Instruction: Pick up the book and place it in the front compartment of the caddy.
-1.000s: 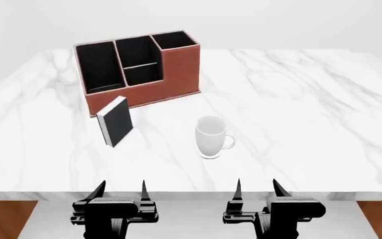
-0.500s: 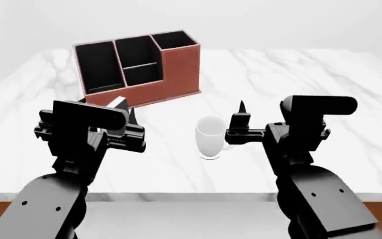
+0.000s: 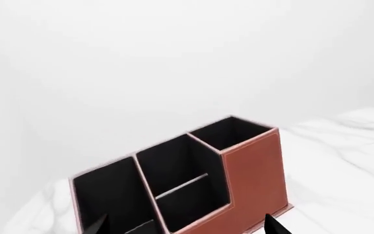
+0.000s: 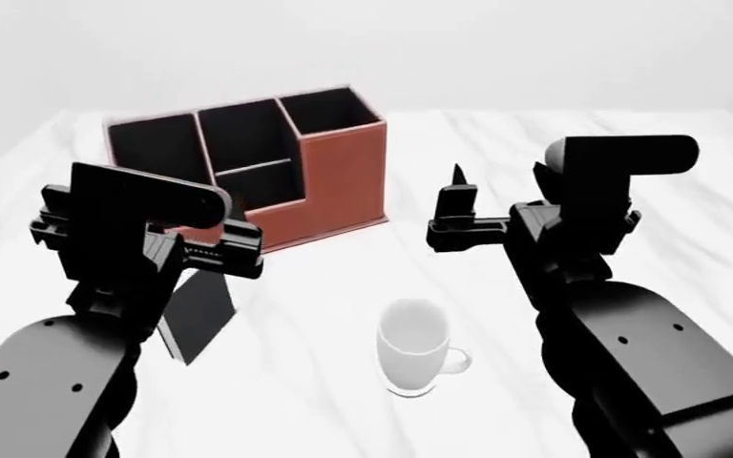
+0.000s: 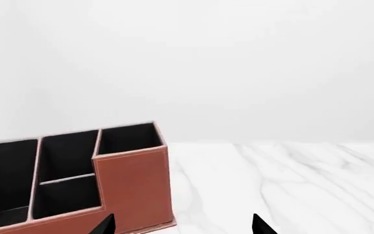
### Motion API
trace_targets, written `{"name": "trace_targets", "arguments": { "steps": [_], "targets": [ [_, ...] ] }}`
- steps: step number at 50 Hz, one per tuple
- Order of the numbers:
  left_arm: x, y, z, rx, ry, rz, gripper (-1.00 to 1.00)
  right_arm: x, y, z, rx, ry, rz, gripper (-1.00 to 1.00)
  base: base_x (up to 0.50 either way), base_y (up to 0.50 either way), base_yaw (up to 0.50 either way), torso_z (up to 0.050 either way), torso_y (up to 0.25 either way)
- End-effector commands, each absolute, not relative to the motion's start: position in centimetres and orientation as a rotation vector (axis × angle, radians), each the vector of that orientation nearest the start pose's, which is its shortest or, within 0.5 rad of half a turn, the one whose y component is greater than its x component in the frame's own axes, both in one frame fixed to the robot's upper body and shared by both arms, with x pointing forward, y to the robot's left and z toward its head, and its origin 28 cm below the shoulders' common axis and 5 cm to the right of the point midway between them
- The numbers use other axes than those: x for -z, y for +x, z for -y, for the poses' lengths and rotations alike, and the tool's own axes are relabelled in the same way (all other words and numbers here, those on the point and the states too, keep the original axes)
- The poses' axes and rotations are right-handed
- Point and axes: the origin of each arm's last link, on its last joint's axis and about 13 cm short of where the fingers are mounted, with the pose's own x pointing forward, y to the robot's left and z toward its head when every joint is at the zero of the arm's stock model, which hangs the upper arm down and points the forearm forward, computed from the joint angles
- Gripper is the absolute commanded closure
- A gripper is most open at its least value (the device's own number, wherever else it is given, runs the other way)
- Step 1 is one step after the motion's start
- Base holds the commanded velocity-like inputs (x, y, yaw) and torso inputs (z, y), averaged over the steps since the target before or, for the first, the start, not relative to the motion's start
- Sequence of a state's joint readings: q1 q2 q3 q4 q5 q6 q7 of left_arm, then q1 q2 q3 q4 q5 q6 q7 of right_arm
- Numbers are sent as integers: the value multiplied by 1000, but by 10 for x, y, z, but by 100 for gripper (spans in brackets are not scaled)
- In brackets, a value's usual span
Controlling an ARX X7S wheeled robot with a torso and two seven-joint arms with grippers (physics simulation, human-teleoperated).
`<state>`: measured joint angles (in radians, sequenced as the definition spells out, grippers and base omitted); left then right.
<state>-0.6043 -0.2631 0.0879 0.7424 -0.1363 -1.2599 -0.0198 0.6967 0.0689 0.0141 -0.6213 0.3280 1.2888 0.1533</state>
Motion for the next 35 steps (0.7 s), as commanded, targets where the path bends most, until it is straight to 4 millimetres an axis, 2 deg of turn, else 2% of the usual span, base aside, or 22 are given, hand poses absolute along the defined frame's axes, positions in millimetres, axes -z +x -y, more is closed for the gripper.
{"name": "trace_targets", "arguments": {
  "steps": [1,35],
  "targets": [
    [-214,244,-234,44,240,57,-100,-221,263,91,-116,40,14,-100,500,0,0,0,0],
    [-222,239,-235,40,252,64,-100,-225,261,91,-128,47,19,-100,500,0,0,0,2]
  ]
}}
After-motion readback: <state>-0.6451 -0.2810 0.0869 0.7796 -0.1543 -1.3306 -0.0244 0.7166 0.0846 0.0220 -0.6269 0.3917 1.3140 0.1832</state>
